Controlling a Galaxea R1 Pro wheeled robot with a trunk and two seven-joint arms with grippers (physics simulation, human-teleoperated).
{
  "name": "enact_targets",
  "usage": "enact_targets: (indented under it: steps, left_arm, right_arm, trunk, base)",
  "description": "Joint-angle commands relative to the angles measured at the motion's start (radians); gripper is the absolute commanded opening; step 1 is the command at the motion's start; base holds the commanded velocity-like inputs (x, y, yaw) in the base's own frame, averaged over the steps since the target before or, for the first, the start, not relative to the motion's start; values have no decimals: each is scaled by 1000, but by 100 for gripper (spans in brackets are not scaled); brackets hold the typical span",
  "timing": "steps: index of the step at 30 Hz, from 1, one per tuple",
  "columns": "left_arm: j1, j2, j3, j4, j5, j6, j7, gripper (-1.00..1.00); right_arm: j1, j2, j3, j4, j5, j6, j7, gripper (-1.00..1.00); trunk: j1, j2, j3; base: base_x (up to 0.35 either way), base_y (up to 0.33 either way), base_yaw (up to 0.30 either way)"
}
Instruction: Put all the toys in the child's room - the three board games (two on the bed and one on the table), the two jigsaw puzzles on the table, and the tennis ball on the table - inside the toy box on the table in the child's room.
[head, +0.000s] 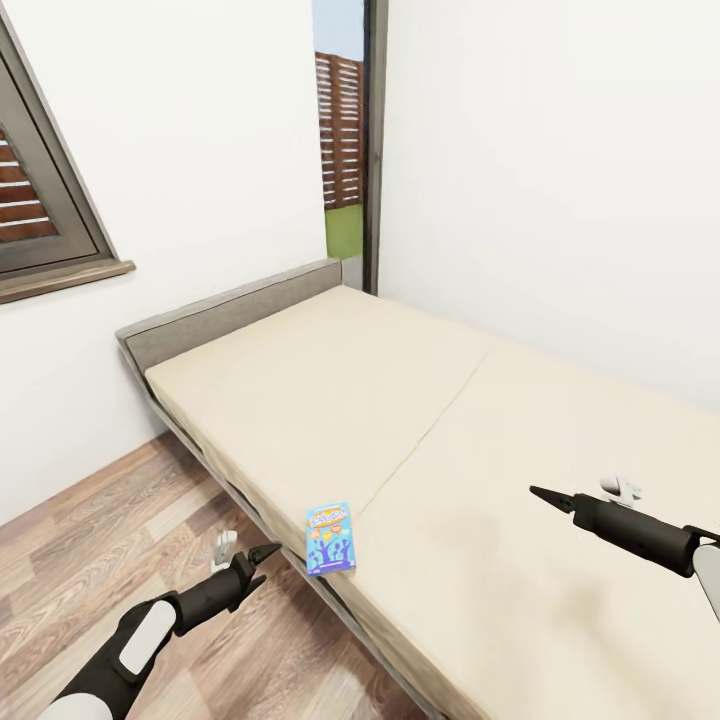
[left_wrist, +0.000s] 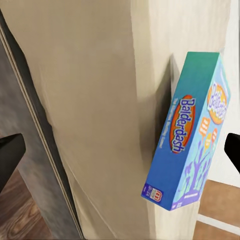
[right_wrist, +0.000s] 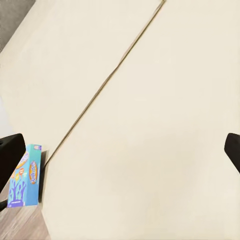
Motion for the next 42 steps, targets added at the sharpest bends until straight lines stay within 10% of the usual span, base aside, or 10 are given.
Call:
enact_targets:
  steps: [1, 42]
  left_arm:
    - [0, 0, 2, 0, 3, 7, -1, 100]
    - [0, -9, 3, -36, 3, 7, -4, 100]
  right_arm:
    - [-1, 0, -1, 0, 1, 6, 4, 100]
    - [-1, 0, -2, 0, -3, 6, 4, 100]
  trunk:
    - [0, 0, -1]
    - [0, 0, -1]
  base:
    - [0, 0, -17]
    - [0, 0, -43]
